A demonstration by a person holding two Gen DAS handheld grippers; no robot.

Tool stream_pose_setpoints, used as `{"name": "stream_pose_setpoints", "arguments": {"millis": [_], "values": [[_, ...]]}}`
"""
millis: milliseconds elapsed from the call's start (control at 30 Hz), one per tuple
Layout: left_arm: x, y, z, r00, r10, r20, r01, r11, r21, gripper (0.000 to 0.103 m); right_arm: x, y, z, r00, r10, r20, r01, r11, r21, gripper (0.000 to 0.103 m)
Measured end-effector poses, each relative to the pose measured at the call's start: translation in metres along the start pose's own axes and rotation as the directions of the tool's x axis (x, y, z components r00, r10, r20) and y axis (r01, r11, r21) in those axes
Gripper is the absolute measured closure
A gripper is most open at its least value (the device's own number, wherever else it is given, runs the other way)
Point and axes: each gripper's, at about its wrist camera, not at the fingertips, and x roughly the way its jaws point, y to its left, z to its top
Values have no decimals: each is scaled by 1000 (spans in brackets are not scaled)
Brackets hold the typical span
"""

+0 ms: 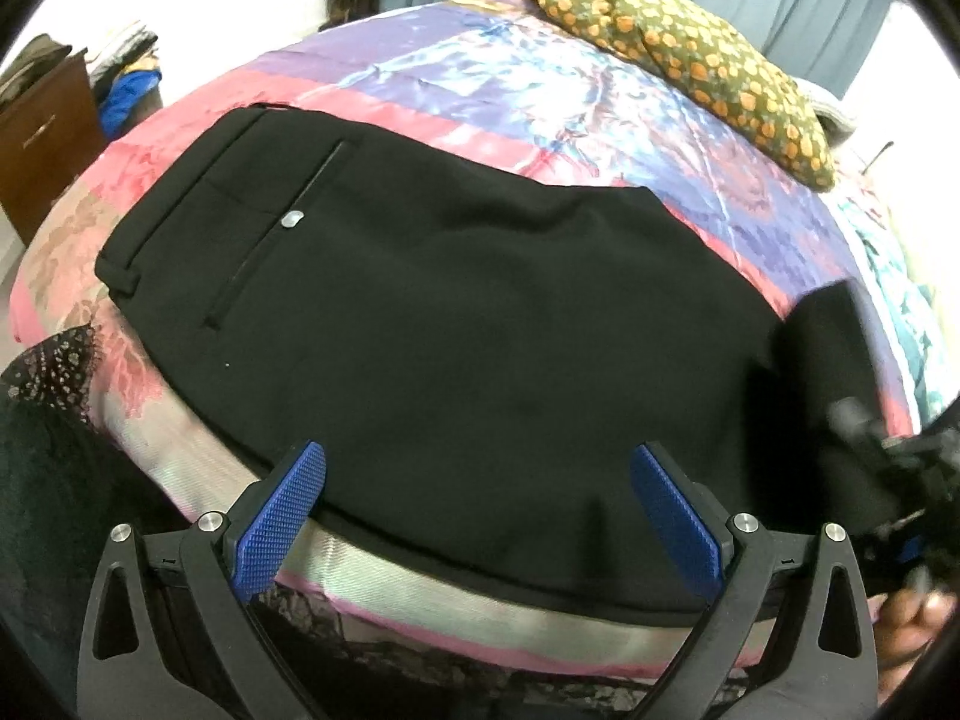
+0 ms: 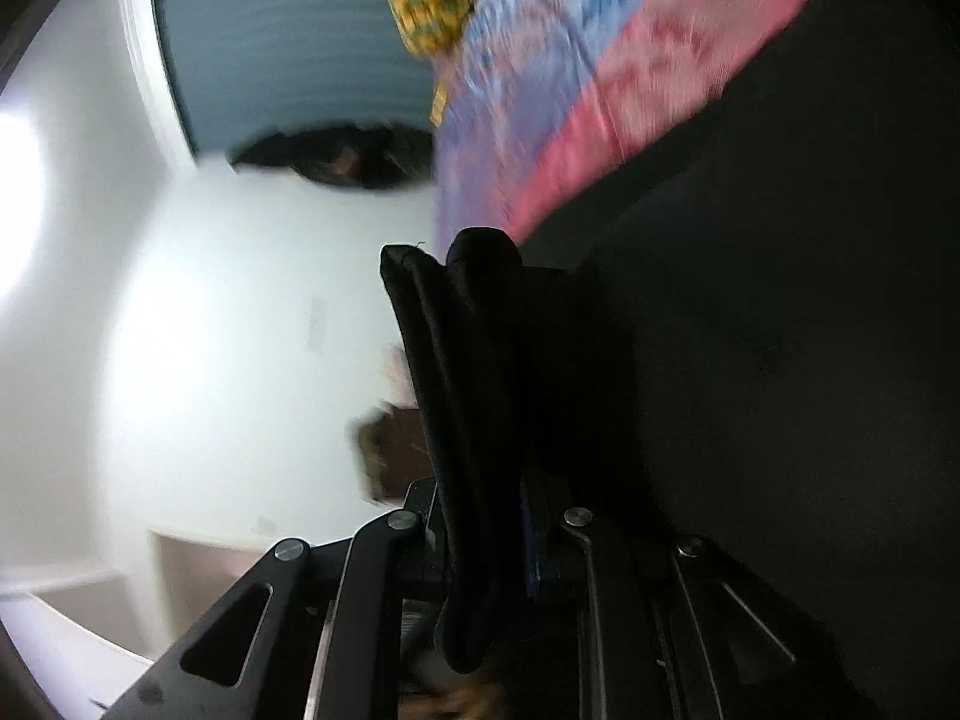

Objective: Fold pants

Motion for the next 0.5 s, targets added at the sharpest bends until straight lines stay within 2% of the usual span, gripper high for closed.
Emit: {"name": "stream_pose_setpoints", "arguments": {"millis": [33,67,100,200,233,267,300,367,433,500], "values": [[0,-1,-1,1000,-2,0,2,1000,4,1,14,6,-6,992,-123,-17,122,990,-75,76],[-1,-2,-1,1000,-10,3,10,1000,7,1,20,10,-10,980,-198,-21,193,972,-131,65],[-3,-2,-1,1000,-21,8,21,1000,4,1,26,17,-16,966,-256,-23,246,947,-205,61],[-15,-2,-2,996,-81,35,81,997,3,1,21,43,-35,951,-307,-45,267,882,-388,39],[-21,-5,-3,993,-107,46,107,994,20,1,15,52,-45,948,-316,-48,262,855,-448,27],[-26,-9,-3,990,-133,54,131,990,43,1,-1,57,-58,944,-329,-33,266,813,-518,20],[-31,-14,-4,986,-156,58,152,986,61,1,-19,59,-72,938,-348,3,286,766,-576,18],[-41,-28,-8,975,-215,60,208,972,107,2,-49,50,-91,920,-386,64,342,713,-612,18],[-43,-48,-10,963,-269,35,260,952,164,5,-72,35,-100,908,-407,104,389,722,-573,18],[-35,-68,-13,965,-262,-15,258,940,223,23,-92,21,-97,904,-404,137,418,773,-477,18]]}}
